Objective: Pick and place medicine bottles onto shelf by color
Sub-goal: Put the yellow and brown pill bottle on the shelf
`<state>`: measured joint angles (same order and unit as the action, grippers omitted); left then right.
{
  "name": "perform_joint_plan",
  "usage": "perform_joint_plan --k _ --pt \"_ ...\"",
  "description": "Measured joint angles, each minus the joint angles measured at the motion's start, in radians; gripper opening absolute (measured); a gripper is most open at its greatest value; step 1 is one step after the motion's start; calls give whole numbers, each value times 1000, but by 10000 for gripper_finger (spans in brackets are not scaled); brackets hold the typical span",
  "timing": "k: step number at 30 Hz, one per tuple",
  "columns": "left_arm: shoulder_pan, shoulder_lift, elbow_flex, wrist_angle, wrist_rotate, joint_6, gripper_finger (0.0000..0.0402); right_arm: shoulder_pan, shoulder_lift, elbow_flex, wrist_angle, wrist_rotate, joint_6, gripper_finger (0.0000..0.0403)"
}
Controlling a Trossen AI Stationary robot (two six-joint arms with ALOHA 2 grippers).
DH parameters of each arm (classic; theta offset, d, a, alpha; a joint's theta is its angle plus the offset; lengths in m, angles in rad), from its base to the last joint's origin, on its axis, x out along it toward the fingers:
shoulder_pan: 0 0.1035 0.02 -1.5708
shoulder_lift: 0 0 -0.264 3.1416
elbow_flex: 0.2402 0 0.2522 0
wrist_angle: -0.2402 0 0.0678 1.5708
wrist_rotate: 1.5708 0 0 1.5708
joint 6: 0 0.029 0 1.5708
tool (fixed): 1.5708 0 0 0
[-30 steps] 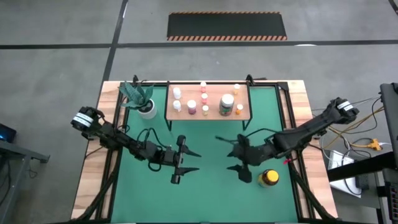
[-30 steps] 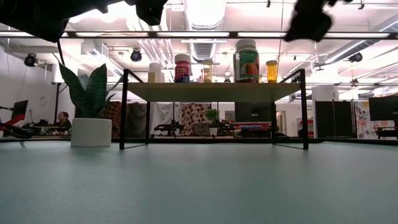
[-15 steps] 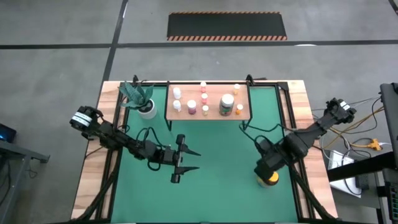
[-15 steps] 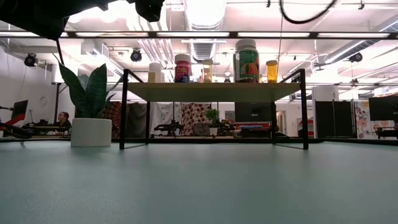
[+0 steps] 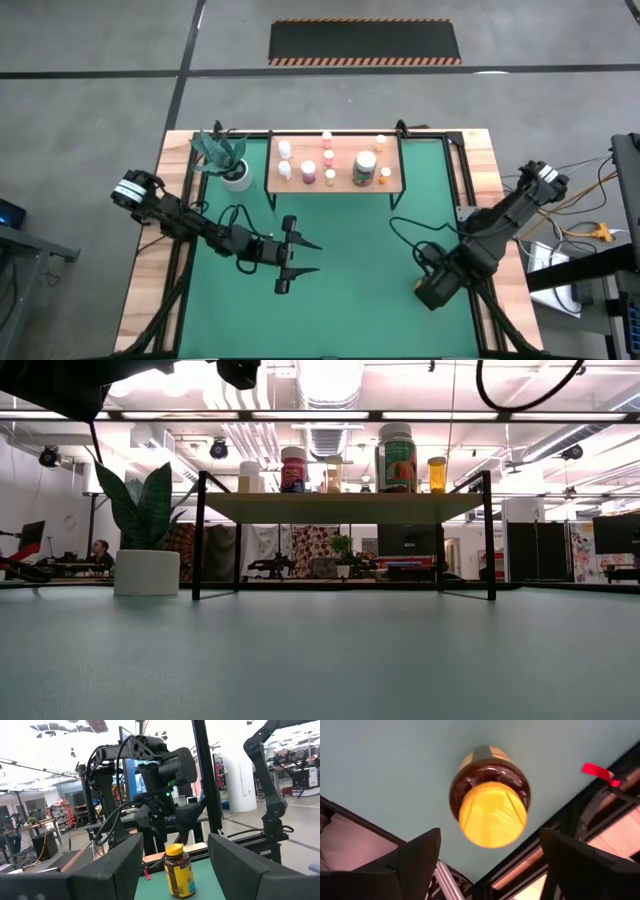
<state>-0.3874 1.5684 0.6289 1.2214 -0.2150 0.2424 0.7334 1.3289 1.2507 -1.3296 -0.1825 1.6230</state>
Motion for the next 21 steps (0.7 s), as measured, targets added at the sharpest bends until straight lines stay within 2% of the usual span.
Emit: perform_joint_plan --k 8,11,17,21 --pt "0 0 0 -3 0 0 206 0 37 -59 41 1 -27 310" --pt "0 0 0 -3 0 -1 206 0 50 -69 40 6 -43 286" --pt "0 -6 0 -8 -3 0 206 -2 53 -72 75 31 -64 204" --pt "0 -67 0 -29 -47 6 206 -6 55 -46 93 58 -70 203"
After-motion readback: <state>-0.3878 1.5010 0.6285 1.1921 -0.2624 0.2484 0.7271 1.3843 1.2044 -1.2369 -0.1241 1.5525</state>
